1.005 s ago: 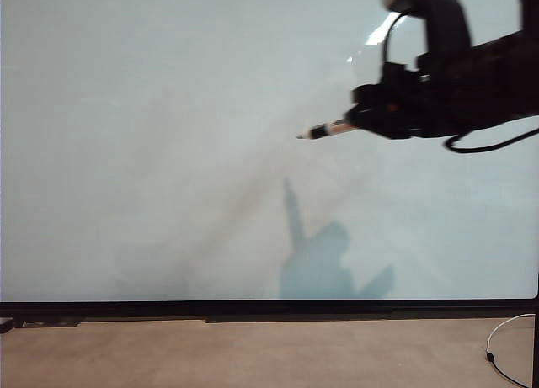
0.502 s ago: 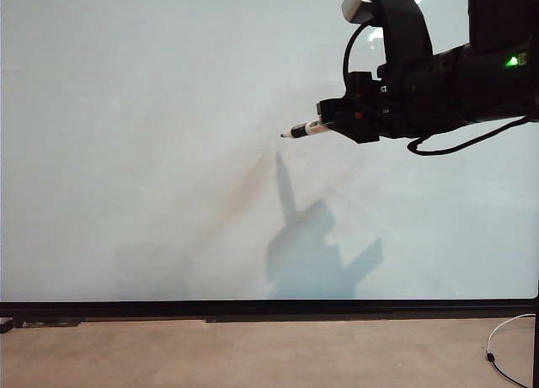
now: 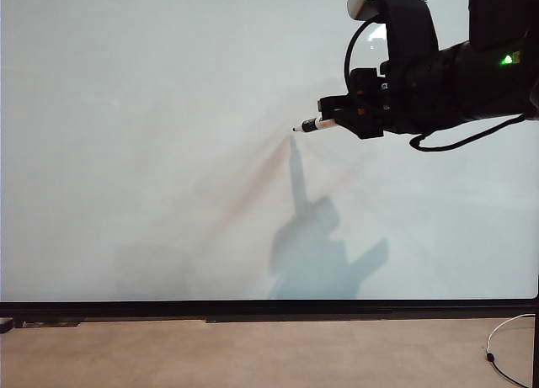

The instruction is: Pick up the pen on the shelf to the right of the whiteboard and draw a check mark.

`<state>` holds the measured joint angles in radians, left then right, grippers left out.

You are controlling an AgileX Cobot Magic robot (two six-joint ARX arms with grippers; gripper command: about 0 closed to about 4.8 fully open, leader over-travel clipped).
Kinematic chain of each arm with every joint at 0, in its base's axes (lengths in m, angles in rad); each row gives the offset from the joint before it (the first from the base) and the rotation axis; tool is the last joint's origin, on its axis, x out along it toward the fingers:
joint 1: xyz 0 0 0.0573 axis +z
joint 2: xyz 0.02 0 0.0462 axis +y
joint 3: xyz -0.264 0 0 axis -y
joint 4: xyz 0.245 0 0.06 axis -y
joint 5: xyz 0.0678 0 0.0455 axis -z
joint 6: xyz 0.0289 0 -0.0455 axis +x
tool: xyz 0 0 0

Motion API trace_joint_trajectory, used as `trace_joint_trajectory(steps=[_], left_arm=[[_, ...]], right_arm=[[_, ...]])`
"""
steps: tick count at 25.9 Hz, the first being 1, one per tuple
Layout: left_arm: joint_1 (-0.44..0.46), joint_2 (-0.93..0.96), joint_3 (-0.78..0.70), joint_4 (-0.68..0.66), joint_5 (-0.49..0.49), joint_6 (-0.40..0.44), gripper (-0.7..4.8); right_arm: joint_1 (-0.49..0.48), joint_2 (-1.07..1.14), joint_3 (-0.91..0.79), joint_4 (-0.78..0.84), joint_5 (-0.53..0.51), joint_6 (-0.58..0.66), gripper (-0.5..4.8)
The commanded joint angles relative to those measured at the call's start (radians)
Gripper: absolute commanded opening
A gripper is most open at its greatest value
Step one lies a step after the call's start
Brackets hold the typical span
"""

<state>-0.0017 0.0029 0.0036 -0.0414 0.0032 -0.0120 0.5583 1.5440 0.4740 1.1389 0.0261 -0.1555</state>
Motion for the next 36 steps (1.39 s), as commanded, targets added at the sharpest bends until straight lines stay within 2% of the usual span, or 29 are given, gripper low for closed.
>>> trace_joint_trajectory(steps=[1, 17, 36], left_arm=[[0.000, 0.000, 0.003, 0.013, 0.000, 0.004, -0.05], [0.000, 0.000, 0.003, 0.013, 0.000, 0.004, -0.04], [0.000, 0.000, 0.003, 0.013, 0.000, 0.004, -0.05]], right_arm=[[0.003, -0.003, 0.003, 0.017, 0.024, -0.002, -0.05], [-0.003, -0.003, 0.004, -0.008, 0.040, 0.007, -0.05], [-0.016, -0.003, 0.002, -0.051, 0.087, 0.077, -0.05]])
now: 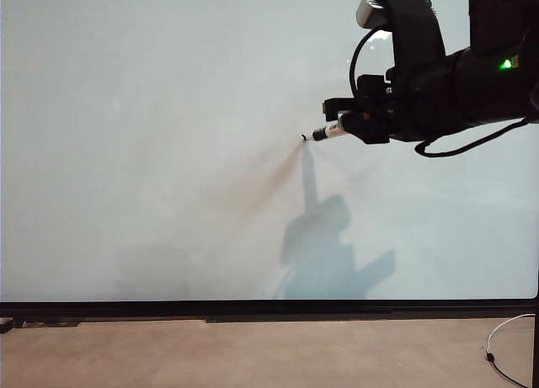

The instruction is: Pick up the pen on the shelf to the right of the whiteboard and draw a check mark.

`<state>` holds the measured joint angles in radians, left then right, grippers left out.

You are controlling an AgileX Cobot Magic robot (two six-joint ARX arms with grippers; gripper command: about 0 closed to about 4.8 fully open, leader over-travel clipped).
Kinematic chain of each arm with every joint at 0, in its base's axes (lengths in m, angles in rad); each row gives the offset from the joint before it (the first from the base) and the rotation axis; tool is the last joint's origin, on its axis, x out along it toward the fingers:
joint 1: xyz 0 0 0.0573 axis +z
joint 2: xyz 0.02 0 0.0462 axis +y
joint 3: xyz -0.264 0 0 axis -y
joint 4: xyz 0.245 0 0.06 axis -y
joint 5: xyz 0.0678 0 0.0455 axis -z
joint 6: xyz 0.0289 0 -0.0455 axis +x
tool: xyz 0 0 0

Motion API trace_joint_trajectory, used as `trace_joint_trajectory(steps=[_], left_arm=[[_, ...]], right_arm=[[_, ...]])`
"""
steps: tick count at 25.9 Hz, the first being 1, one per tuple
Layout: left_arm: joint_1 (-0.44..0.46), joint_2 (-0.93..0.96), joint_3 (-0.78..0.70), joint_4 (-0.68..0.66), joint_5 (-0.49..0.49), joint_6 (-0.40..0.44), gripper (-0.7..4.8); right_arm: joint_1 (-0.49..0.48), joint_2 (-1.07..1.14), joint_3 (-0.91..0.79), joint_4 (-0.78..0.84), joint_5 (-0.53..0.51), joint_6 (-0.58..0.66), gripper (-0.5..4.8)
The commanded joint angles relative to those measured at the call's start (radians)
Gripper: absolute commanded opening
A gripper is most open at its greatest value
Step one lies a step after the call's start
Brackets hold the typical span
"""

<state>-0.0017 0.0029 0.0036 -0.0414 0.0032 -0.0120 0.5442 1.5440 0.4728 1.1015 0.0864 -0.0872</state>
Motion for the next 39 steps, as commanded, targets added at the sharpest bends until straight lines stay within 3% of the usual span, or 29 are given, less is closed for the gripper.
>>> trace_joint_trajectory(steps=[1, 28, 39], left_arm=[[0.000, 0.000, 0.003, 0.013, 0.000, 0.004, -0.04], [0.000, 0.000, 0.003, 0.013, 0.000, 0.004, -0.04], [0.000, 0.000, 0.003, 0.013, 0.000, 0.004, -0.04]], right_arm=[[-0.002, -0.003, 0.003, -0.021, 0.027, 0.008, -0.05], [-0.002, -0.003, -0.003, -0.101, 0.098, 0.023, -0.05], [-0.002, -0.003, -0.003, -0.105, 0.100, -0.071, -0.05]])
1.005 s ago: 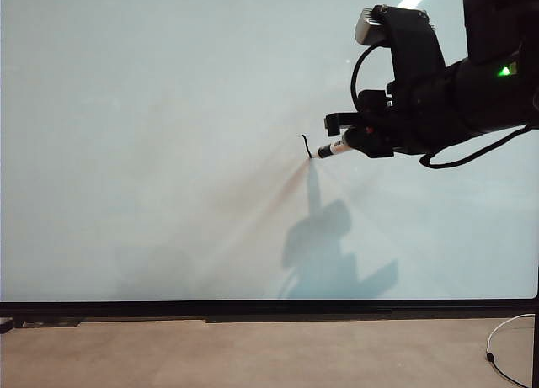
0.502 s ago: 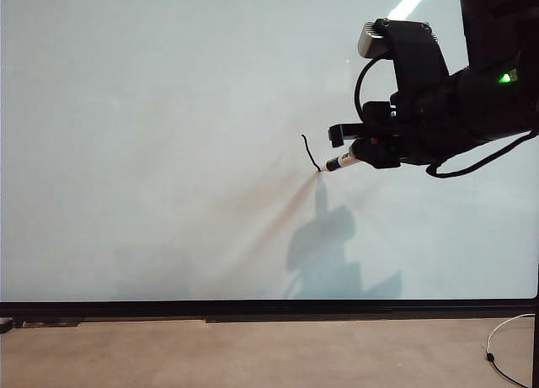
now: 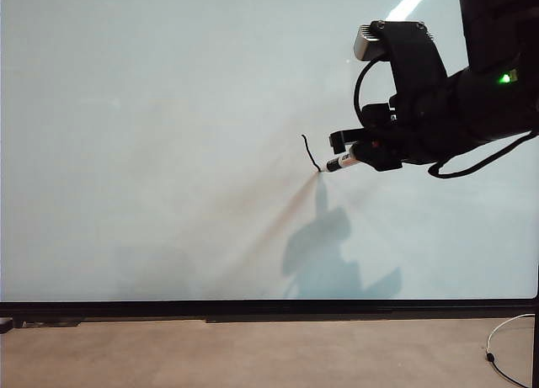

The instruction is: Pick up the pen on the shelf to the right of the whiteboard and draw a check mark.

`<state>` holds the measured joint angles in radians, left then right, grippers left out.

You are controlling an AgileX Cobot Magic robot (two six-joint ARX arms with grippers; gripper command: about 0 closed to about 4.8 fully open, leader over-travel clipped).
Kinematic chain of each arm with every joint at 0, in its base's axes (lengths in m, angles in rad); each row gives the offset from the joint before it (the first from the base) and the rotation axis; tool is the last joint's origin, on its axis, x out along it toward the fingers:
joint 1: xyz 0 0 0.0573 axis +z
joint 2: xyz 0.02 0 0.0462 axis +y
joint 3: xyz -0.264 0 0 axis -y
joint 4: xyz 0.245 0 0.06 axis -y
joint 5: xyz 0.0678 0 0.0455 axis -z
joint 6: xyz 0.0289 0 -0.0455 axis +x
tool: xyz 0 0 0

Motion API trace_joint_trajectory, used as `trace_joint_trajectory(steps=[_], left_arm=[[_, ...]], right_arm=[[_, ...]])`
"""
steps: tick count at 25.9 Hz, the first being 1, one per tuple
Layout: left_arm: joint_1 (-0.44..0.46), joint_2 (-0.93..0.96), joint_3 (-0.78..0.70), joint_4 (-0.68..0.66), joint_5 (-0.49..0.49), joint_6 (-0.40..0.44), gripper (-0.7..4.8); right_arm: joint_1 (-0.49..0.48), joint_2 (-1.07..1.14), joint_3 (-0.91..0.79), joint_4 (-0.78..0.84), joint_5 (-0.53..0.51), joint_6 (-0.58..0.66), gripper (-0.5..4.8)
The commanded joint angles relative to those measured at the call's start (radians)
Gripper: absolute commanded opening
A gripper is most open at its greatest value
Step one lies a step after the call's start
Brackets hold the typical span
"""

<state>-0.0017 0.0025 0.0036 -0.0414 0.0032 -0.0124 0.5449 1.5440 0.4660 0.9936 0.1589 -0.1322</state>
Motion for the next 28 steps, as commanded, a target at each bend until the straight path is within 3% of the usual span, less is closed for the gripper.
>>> trace_joint_trajectory(steps=[1, 28], left_arm=[[0.000, 0.001, 0.003, 0.013, 0.000, 0.005, -0.04], [0.000, 0.001, 0.003, 0.013, 0.000, 0.005, -0.04]], right_arm=[[-0.003, -0.003, 0.004, 0.002, 0.027, -0.029, -0.05], [-0.003, -0.005, 0.006, 0.032, 0.076, -0.120, -0.05]])
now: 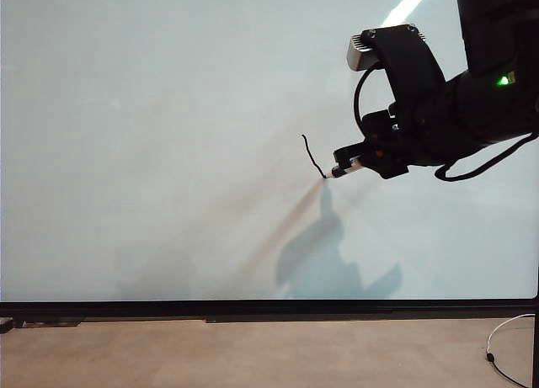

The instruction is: Pick up the pen on the shelf to the right of the whiteboard and draw a check mark.

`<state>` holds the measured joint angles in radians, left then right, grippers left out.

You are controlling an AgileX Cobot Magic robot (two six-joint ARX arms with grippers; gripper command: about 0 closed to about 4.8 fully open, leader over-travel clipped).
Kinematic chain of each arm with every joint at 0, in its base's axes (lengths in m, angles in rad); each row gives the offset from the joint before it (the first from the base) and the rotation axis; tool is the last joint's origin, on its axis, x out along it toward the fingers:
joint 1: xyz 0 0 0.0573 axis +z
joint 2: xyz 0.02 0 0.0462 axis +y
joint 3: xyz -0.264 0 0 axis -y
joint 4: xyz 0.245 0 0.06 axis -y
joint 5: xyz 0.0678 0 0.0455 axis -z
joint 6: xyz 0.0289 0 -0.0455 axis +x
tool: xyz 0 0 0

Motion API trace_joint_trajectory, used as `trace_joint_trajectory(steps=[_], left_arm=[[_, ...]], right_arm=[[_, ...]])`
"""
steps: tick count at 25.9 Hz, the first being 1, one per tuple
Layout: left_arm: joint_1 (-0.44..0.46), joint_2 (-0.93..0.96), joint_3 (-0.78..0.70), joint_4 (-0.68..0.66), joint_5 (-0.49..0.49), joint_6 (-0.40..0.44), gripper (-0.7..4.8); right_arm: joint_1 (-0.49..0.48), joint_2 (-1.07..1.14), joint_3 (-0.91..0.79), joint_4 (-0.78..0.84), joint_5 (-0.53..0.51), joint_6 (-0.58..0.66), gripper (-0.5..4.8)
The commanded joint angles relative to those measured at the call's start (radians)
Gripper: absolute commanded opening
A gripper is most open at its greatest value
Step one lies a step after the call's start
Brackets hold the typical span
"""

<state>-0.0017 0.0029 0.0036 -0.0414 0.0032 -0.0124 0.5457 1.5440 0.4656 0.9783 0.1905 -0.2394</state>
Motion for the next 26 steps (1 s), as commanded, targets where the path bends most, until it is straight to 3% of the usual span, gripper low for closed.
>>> trace_joint_trajectory(steps=[1, 26], left_arm=[[0.000, 0.000, 0.003, 0.013, 0.000, 0.005, -0.05], [0.000, 0.000, 0.003, 0.013, 0.000, 0.005, -0.04]], right_arm=[[-0.003, -0.006, 0.006, 0.050, 0.044, -0.018, -0.05], [-0.015, -0.055, 0.005, 0.043, 0.072, -0.059, -0.05]])
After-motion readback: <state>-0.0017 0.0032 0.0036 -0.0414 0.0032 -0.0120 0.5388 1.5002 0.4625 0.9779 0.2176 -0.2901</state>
